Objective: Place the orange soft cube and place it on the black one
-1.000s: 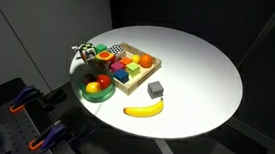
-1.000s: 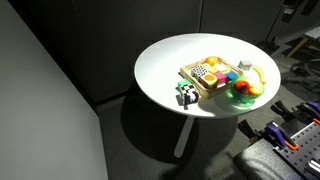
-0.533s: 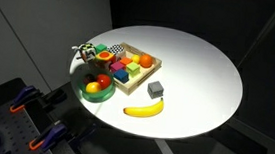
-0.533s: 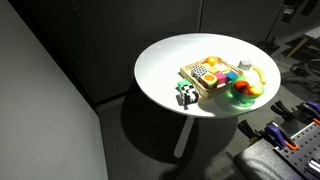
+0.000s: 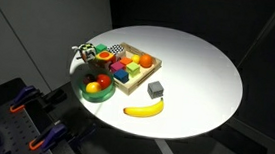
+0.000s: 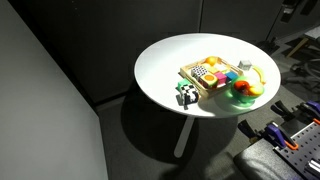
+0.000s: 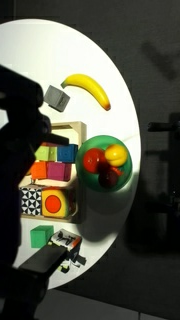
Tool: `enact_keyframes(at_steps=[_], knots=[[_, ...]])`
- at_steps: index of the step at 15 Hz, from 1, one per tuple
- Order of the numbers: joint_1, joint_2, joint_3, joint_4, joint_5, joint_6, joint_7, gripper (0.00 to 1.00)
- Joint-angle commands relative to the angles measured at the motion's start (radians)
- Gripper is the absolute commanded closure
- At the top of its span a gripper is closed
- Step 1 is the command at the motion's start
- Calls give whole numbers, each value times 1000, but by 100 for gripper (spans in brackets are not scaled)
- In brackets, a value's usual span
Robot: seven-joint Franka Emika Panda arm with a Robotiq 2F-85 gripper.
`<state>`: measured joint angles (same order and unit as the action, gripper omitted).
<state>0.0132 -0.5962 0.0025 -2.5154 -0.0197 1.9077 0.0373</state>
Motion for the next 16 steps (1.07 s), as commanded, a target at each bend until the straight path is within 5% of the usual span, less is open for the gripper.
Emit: enact_keyframes(at_steps=[1, 8, 16], knots=[[-3, 40, 11, 42, 22, 34, 27, 0], [4, 167, 42, 135, 49, 107, 62, 0], [1, 382, 82, 296, 2, 55, 151, 0]])
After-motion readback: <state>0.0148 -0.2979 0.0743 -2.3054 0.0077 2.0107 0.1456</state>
